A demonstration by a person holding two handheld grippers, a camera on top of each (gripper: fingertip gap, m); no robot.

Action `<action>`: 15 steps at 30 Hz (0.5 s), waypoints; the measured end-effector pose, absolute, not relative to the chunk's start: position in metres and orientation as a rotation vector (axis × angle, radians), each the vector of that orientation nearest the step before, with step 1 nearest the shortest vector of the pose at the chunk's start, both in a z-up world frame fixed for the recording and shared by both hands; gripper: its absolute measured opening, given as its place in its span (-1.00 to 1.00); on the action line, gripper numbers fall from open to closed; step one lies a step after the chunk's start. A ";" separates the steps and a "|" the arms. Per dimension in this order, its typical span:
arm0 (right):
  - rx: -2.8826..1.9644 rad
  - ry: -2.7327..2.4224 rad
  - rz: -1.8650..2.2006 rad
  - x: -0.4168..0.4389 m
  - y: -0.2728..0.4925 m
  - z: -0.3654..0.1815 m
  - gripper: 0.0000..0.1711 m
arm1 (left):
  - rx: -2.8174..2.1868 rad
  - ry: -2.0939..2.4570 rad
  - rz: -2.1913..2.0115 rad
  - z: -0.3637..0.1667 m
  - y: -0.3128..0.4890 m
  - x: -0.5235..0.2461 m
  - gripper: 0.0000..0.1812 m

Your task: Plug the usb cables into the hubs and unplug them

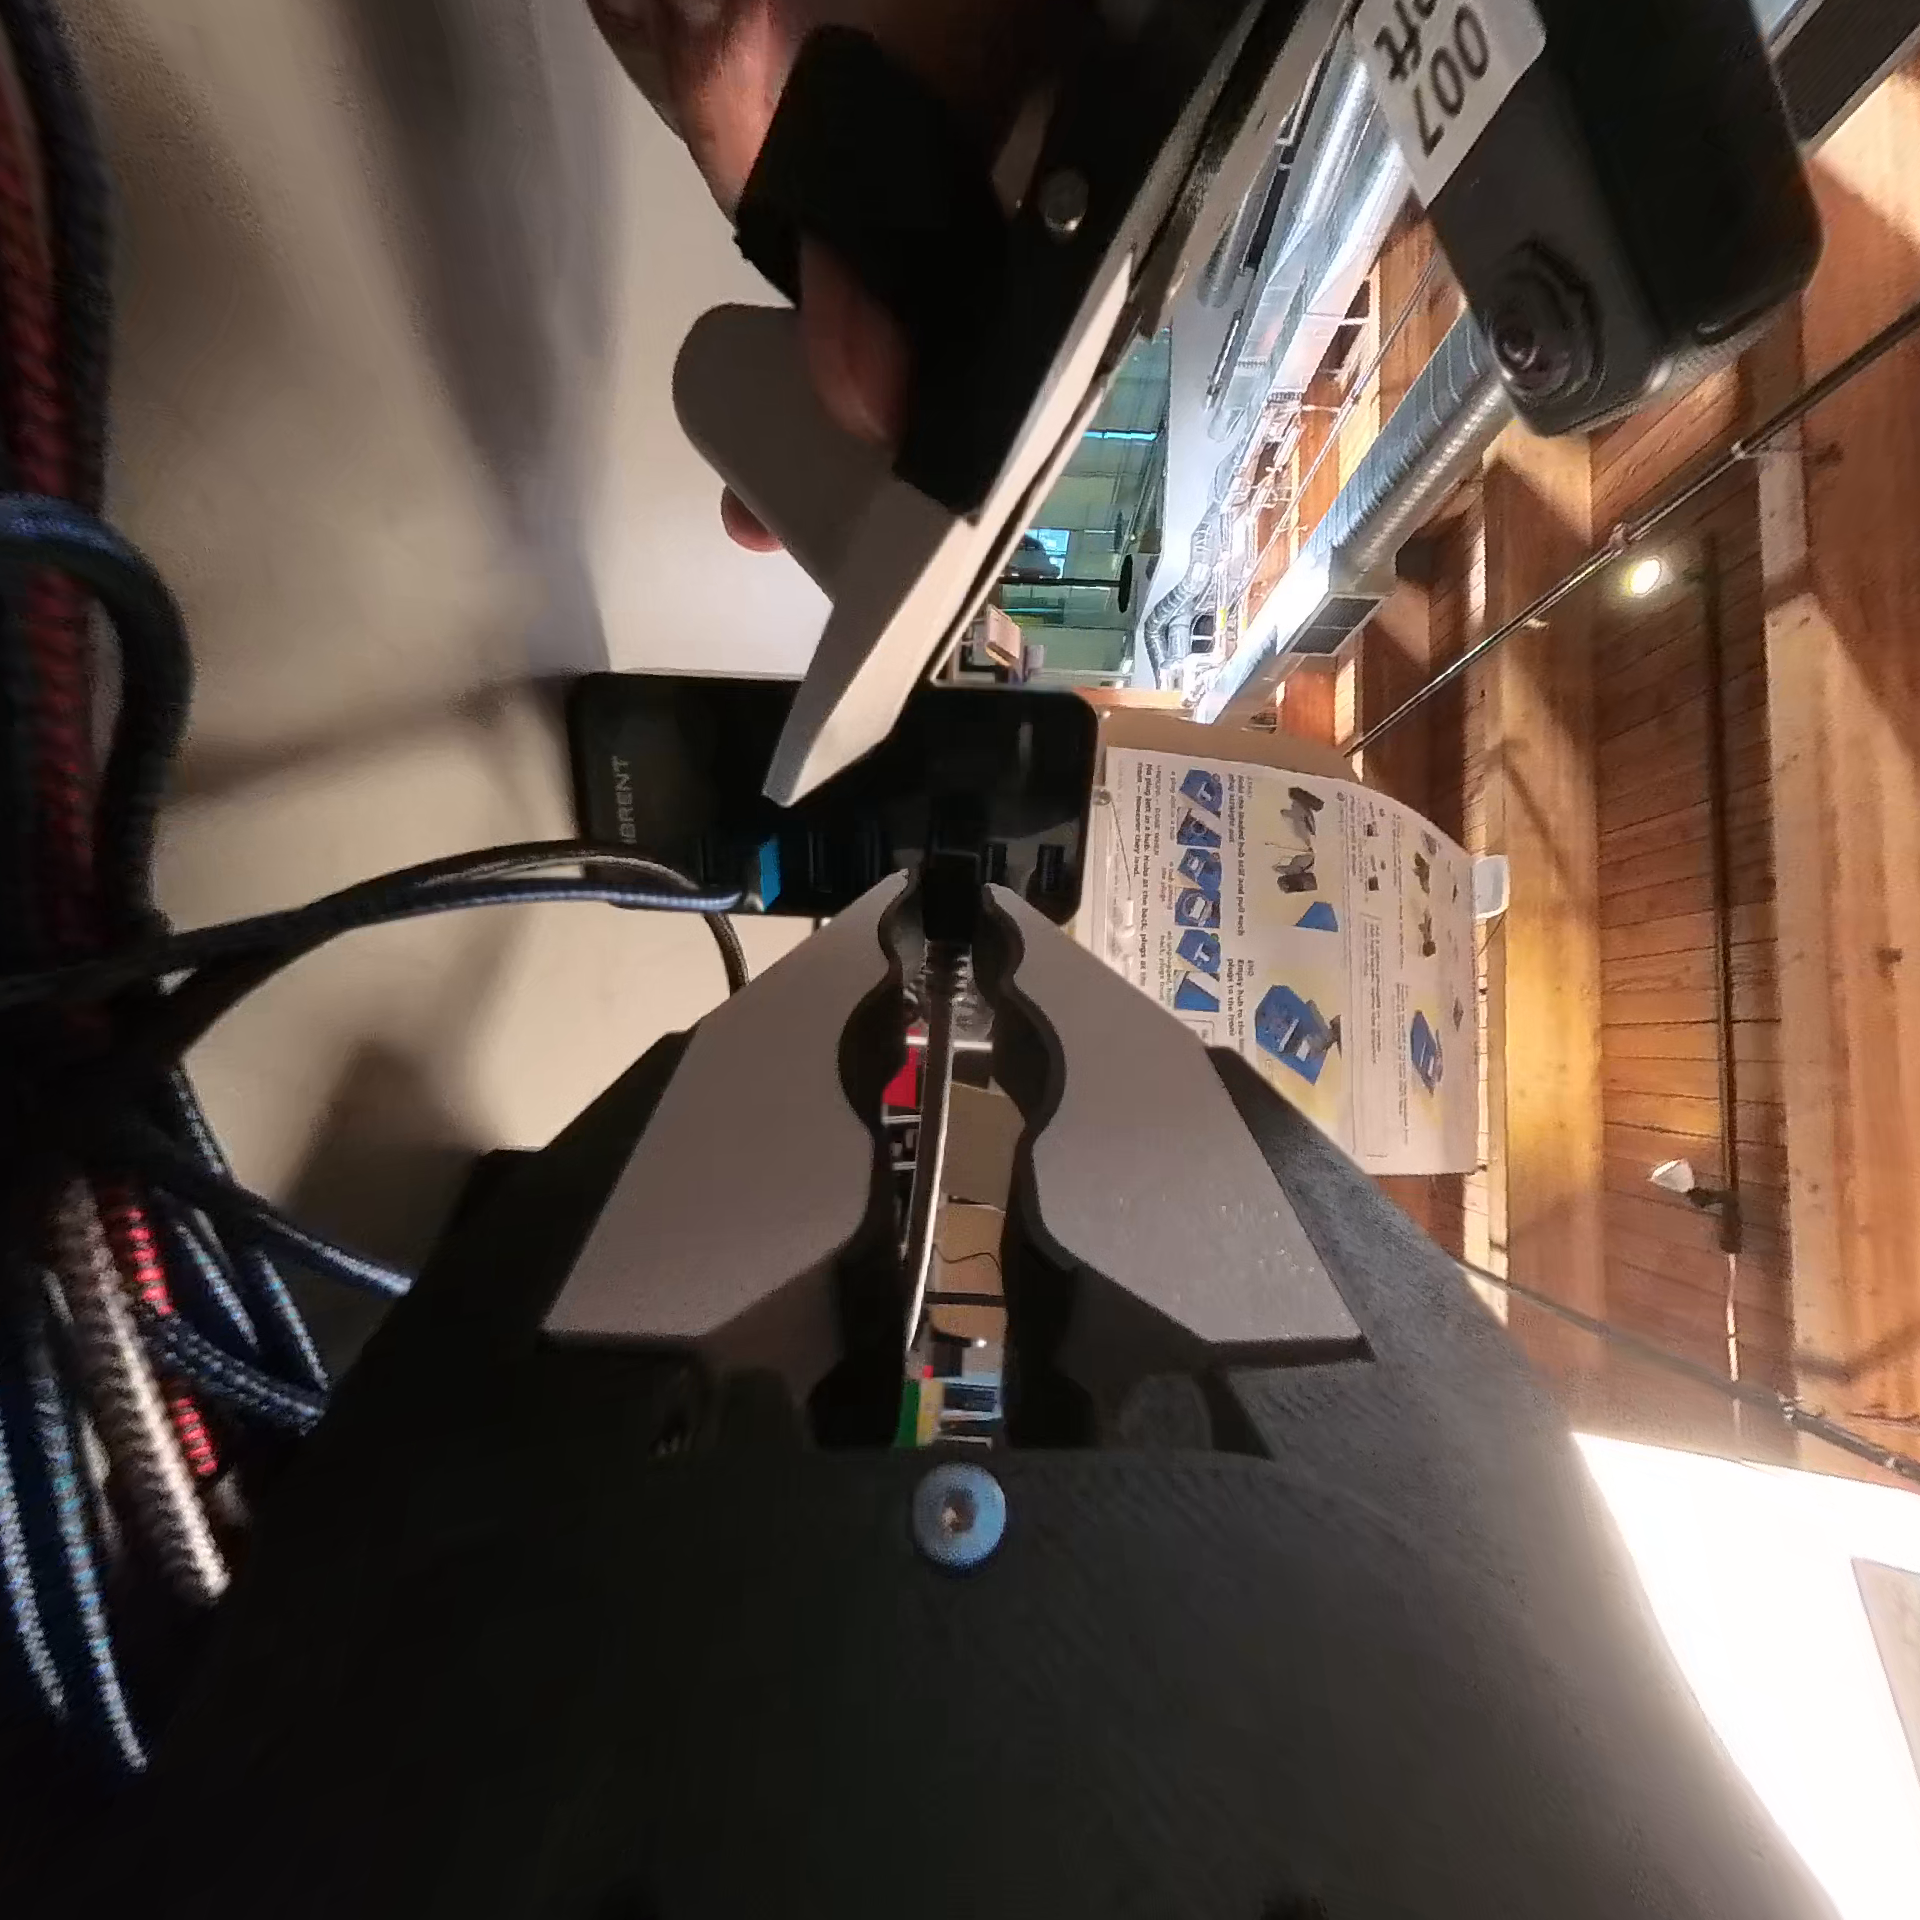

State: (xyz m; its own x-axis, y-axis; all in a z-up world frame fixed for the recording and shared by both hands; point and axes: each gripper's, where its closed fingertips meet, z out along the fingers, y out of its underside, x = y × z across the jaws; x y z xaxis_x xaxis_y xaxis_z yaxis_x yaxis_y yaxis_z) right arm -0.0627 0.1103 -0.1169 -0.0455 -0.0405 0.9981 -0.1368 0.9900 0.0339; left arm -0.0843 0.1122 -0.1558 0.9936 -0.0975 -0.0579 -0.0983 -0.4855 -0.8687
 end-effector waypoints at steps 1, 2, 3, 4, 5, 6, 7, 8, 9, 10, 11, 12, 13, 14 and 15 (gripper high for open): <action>0.146 -1.615 0.069 -0.063 0.110 -0.118 -0.91 | -2.064 0.141 0.008 -0.156 0.113 -0.084 -0.64; 0.154 -1.614 0.060 -0.064 0.109 -0.118 -0.91 | -2.049 0.142 0.015 -0.155 0.113 -0.084 -0.65; 0.161 -1.613 0.051 -0.065 0.109 -0.119 -0.92 | -2.039 0.146 0.009 -0.155 0.114 -0.083 -0.66; 0.170 -1.608 0.043 -0.065 0.109 -0.119 -0.92 | -2.036 0.150 -0.008 -0.155 0.114 -0.083 -0.67; 0.177 -1.604 0.036 -0.065 0.109 -0.119 -0.92 | -2.031 0.148 -0.034 -0.154 0.113 -0.082 -0.67; 0.182 -1.598 0.033 -0.064 0.110 -0.118 -0.92 | -2.021 0.143 -0.064 -0.152 0.114 -0.080 -0.67; 0.186 -1.594 0.033 -0.064 0.109 -0.117 -0.93 | -2.004 0.139 -0.092 -0.149 0.113 -0.079 -0.67; 0.188 -1.590 0.037 -0.064 0.109 -0.115 -0.93 | -1.986 0.141 -0.118 -0.147 0.113 -0.077 -0.67; 0.192 -1.585 0.043 -0.063 0.108 -0.114 -0.93 | -1.976 0.145 -0.137 -0.145 0.113 -0.076 -0.67; 0.197 -1.580 0.048 -0.063 0.106 -0.113 -0.93 | -1.975 0.149 -0.150 -0.145 0.113 -0.075 -0.67; 0.200 -1.576 0.056 -0.062 0.105 -0.112 -0.92 | -1.974 0.153 -0.164 -0.145 0.112 -0.075 -0.67; 0.201 -1.574 0.067 -0.061 0.104 -0.112 -0.92 | -1.972 0.156 -0.177 -0.145 0.112 -0.074 -0.67; 0.198 -1.574 0.078 -0.061 0.104 -0.112 -0.91 | -1.968 0.159 -0.192 -0.144 0.111 -0.073 -0.67; 0.194 -1.575 0.087 -0.060 0.104 -0.111 -0.91 | -1.965 0.160 -0.206 -0.144 0.111 -0.072 -0.67; 0.191 -1.576 0.095 -0.060 0.104 -0.111 -0.91 | -1.961 0.162 -0.217 -0.143 0.111 -0.072 -0.67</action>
